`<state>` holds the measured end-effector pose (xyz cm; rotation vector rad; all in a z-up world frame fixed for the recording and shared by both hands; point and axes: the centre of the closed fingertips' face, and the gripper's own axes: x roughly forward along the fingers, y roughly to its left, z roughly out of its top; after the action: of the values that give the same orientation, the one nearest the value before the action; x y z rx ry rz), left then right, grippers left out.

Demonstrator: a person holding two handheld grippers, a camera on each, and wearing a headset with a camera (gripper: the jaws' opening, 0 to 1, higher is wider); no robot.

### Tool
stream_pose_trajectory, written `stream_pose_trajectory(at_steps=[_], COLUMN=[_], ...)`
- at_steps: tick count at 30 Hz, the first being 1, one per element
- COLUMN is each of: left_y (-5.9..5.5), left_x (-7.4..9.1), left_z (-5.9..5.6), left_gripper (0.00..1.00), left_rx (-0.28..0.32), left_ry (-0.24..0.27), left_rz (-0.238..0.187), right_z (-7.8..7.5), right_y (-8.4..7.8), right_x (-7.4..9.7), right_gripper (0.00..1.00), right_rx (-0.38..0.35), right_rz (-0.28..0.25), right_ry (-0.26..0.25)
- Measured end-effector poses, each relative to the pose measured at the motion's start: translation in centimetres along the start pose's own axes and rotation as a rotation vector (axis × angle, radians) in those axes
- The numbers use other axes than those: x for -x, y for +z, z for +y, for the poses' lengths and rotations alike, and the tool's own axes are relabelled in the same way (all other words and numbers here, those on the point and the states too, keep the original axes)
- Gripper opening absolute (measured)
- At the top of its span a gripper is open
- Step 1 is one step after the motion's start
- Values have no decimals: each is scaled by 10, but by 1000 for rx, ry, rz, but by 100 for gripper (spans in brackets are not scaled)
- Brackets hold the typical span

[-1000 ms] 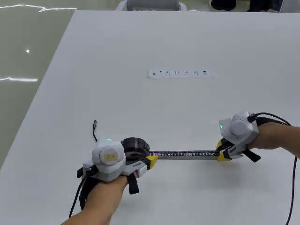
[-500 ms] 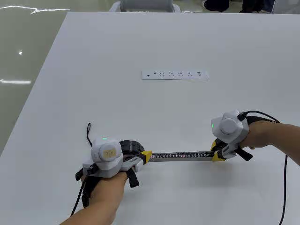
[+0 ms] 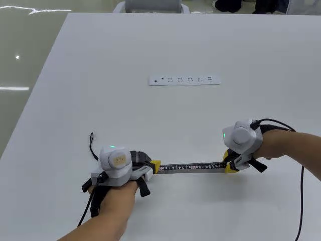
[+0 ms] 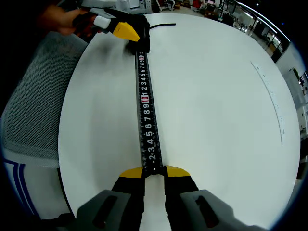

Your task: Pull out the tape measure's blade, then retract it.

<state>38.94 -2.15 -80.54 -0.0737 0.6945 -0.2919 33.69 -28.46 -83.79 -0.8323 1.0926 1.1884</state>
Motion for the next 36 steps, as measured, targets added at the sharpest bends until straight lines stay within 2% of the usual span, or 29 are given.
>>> stream_pose_trajectory(at_steps=[7, 10, 12, 14, 19, 21, 26, 28, 30, 36], left_y=[1, 0, 0, 0, -5, -4, -5, -8, -8, -9], left_x=[-3, -5, -6, -7, -11, -12, -12, -13, -13, -11], left_z=[-3, -5, -6, -6, -4, -4, -7, -6, -9, -9], left_gripper=[95, 93, 93, 92, 87, 86, 83, 77, 72, 72], left_rx=[-13, -12, -10, -10, -28, -19, -34, -59, -55, -47], left_ry=[-4, -7, -5, -6, 15, 20, 17, 19, 4, 3], left_rz=[2, 9, 10, 14, 35, 30, 39, 54, 56, 68], right_z=[0, 2, 0, -1, -1, -1, -1, -1, 0, 0], right_y=[0, -1, 0, -1, 0, -1, -1, 0, 0, 0], right_x=[0, 0, 0, 0, -1, -1, -1, -1, -1, -1], right_gripper=[14, 14, 14, 14, 14, 14, 14, 14, 14, 14], right_rx=[-4, 33, -42, -58, -47, -46, -50, -50, -49, -47], right_rz=[1, -11, -43, -49, -28, -23, -27, -26, -23, -23], right_ry=[4, -1, -3, 0, 5, 5, 3, 3, 3, 1])
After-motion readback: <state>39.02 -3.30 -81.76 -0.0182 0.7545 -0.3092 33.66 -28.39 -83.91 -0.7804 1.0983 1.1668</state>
